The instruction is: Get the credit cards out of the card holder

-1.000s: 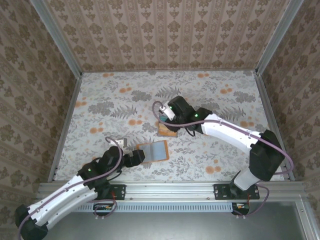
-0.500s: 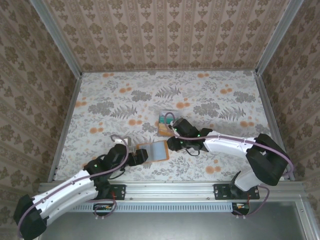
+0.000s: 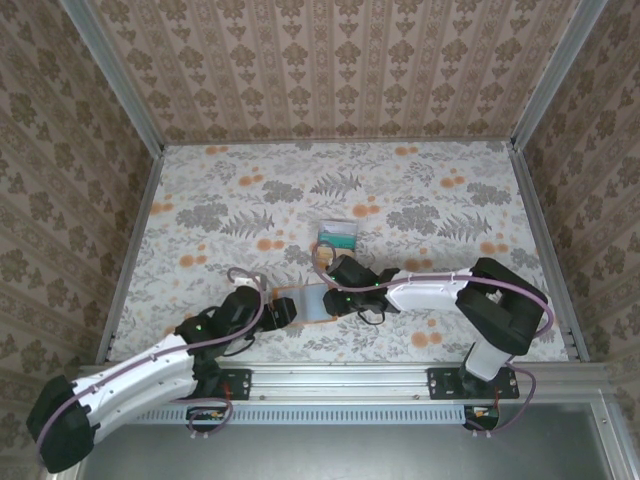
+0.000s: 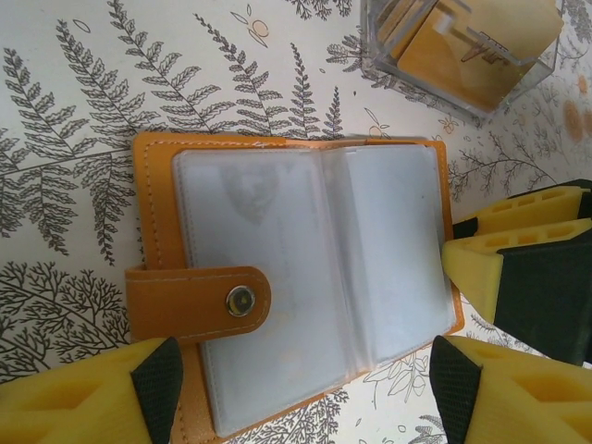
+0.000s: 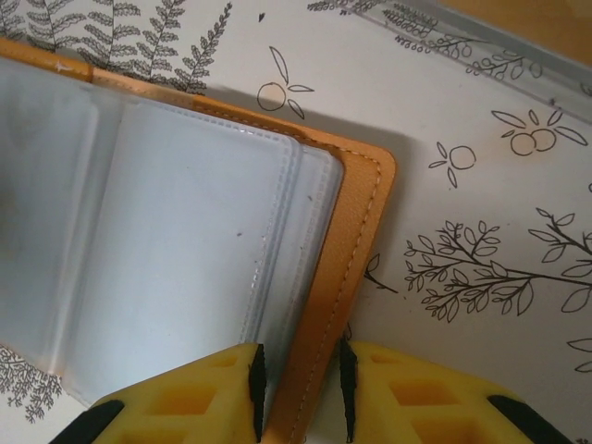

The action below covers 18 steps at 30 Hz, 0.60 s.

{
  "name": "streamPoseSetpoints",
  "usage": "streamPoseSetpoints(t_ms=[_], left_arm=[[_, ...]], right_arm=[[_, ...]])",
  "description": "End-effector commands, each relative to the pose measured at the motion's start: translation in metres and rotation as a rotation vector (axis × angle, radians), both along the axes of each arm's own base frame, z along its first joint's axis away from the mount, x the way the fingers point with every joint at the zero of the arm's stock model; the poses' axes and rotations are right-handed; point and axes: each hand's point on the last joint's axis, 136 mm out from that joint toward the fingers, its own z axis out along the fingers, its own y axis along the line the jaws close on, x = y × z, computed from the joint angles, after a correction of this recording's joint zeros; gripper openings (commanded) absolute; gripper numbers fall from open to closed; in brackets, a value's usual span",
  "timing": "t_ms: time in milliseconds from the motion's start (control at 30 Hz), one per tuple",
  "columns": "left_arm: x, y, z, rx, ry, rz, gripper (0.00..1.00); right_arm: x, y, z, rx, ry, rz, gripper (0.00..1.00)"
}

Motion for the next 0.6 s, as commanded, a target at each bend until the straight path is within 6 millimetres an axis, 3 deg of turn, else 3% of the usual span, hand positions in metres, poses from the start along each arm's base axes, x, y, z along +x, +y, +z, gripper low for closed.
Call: streamPoseSetpoints(t_ms=[0, 567], left_arm=[[-0.002, -0.005, -0.004, -0.013, 0.008, -0.013, 0.73], [-0.002, -0.014, -0.020, 0.029, 0.048, -0.035, 0.70]], right_arm=[[0.005, 0.002, -0.002, -0.022, -0.014, -0.031, 0.32], [-0.001, 0.006, -0.010, -0.031, 0.014, -0.030, 0.31]])
